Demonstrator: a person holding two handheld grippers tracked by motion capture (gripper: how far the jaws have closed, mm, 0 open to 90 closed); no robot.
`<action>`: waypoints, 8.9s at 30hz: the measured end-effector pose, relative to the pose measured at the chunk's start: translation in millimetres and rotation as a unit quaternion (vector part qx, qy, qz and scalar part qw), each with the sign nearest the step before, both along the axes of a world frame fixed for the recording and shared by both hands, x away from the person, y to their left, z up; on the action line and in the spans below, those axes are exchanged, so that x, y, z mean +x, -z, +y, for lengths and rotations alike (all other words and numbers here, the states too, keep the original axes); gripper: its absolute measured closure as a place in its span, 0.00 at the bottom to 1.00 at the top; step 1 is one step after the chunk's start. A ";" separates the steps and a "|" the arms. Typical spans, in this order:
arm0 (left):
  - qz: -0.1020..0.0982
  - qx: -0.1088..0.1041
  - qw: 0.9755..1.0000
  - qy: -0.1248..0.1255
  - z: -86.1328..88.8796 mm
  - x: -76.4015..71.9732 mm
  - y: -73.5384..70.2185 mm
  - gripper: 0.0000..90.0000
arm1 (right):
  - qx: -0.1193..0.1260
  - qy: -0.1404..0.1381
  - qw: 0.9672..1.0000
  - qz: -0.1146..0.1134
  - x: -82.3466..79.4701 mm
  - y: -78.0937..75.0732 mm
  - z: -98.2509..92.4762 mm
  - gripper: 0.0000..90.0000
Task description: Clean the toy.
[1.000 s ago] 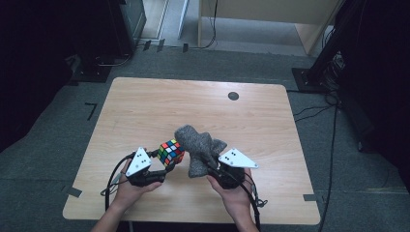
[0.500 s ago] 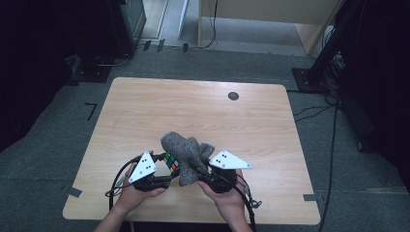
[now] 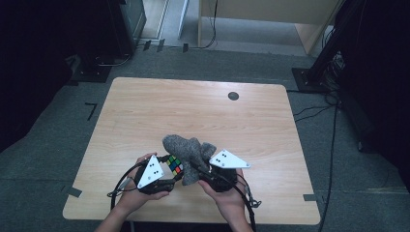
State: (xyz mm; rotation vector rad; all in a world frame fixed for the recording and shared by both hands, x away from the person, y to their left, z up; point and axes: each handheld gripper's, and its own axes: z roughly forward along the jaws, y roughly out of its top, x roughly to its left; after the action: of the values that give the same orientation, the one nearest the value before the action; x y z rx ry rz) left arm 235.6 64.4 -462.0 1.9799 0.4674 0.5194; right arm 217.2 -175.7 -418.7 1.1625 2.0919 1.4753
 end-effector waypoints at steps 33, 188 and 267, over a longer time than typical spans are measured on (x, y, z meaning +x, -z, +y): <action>0.032 0.115 0.991 -0.053 -28.4 3.5 5.7 0.38 | -0.171 -0.022 0.983 -0.065 -10.0 8.6 35.4 0.65; -0.033 -0.156 0.986 0.054 22.6 -8.7 -23.6 0.38 | 0.151 -0.131 0.979 0.051 10.7 -3.6 -30.0 0.81; 0.070 -0.153 0.984 0.057 27.5 10.0 -26.0 0.38 | -0.133 -0.144 0.956 -0.219 0.6 21.0 -5.7 0.81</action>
State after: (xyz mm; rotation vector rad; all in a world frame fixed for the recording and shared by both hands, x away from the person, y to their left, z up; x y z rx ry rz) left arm 245.6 92.0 -436.0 1.7402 0.4866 0.2226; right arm 217.8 -181.3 -439.7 0.3965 2.1084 1.3557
